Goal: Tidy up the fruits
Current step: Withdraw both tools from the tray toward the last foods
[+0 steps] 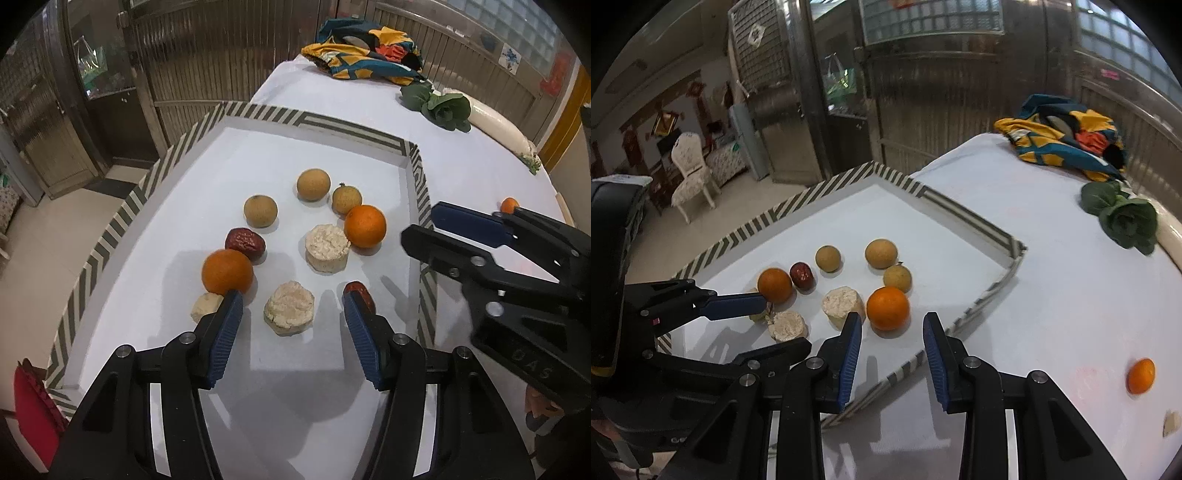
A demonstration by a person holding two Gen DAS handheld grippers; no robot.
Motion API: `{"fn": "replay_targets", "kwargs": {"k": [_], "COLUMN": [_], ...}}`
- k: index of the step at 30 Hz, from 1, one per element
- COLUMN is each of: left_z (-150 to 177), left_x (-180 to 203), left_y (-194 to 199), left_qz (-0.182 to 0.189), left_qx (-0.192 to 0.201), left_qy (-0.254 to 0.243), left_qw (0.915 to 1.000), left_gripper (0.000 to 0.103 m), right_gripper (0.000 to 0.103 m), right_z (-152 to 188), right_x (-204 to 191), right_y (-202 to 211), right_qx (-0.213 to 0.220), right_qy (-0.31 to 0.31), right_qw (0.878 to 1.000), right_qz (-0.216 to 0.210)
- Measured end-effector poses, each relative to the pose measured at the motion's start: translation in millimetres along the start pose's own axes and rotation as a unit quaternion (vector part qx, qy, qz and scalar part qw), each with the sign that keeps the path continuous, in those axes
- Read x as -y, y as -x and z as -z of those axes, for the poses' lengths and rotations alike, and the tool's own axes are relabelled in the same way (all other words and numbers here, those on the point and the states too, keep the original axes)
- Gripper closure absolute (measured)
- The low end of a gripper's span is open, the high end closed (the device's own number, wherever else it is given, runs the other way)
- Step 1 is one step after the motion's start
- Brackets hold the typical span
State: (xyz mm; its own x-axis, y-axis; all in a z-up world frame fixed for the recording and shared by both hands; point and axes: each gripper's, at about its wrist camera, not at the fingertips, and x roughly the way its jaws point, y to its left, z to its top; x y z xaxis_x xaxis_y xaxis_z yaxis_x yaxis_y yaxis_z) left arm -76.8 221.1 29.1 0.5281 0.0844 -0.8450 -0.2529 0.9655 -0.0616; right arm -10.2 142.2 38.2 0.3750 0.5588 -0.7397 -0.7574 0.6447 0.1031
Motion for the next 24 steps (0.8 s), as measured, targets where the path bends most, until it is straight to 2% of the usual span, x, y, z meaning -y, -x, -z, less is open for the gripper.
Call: {"fn": "replay_targets", "kwargs": {"k": [5, 11, 18, 24], "left_z": [-1.4, -3.5, -7.4, -11.8], "left_x": [11.5, 38.6, 89.4, 140.0], "left_y": [12.0, 19.4, 19.0, 7.1], "left_qz": [0.003, 0.025, 0.063, 0.089], "left_qx": [0.017, 0.022, 0.015, 0.005], "left_qy": [-0.007, -0.024, -0.056, -0.084], "left_qw": [0.9998, 0.9992, 0.9963, 0.9925], "left_gripper": [0.045, 0.045, 0.045, 0.045], "right_gripper": [0.07, 0.069, 0.069, 0.066], "right_z": [6.1, 25.9, 67.2, 110.2], "right_x": [8.1, 26.7, 77.6, 137.0], "right_y": [22.5, 47.0, 75.3, 100.7], "right_qx": [0.023, 0.029, 0.022, 0.007], "right_qy": [-0.021, -0.036, -0.081, -0.133], "right_qw": [0.999, 0.999, 0.995, 0.986], "right_qz": [-0.009, 0.008, 0.051, 0.097]}}
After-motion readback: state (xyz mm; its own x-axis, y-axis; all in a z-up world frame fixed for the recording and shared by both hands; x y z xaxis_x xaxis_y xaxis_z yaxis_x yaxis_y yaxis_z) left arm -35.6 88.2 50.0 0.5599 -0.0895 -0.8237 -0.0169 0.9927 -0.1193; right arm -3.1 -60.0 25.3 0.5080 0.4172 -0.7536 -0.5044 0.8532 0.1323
